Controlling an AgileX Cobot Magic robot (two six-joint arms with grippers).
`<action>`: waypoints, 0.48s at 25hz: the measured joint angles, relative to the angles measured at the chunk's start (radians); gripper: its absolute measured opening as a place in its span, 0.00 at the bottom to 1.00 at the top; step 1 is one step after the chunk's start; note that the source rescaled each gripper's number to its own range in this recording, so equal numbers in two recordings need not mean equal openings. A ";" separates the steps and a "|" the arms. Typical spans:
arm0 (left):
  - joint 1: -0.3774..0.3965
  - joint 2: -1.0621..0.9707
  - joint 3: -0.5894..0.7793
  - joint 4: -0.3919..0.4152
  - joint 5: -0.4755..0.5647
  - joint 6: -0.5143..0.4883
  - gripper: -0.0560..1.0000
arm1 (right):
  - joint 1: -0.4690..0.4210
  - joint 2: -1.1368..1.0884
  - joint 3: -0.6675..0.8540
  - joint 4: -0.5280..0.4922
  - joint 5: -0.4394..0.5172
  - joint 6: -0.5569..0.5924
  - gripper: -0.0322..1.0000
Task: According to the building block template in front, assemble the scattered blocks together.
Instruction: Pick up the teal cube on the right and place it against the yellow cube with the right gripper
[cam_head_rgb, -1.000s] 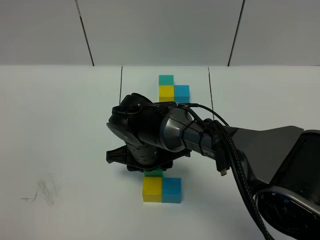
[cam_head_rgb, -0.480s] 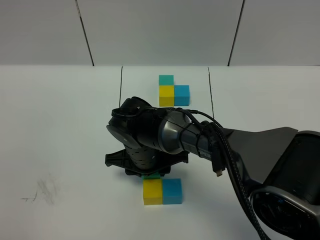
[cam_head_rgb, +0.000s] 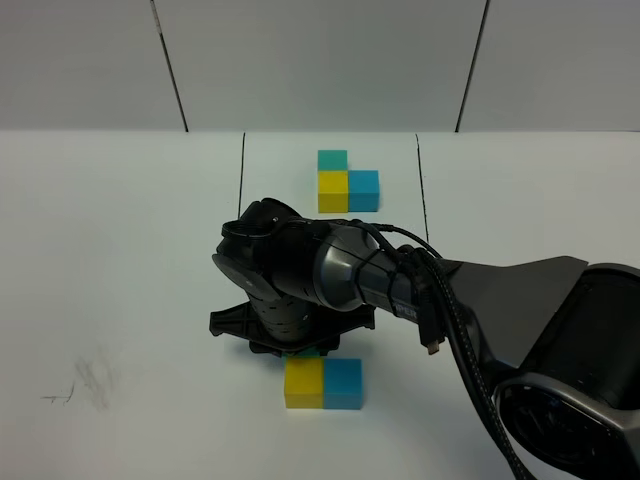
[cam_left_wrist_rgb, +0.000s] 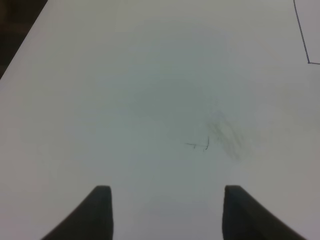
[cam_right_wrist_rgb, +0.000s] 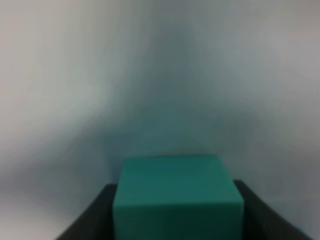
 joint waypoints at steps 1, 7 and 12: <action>0.000 0.000 0.000 0.000 0.000 0.000 0.15 | 0.000 0.001 -0.001 0.000 0.002 0.000 0.27; 0.000 0.000 0.000 0.000 0.000 0.000 0.15 | -0.003 0.005 -0.007 0.014 0.004 0.000 0.27; 0.000 0.000 0.000 0.000 0.000 0.000 0.15 | -0.012 0.006 -0.009 0.035 0.008 -0.002 0.27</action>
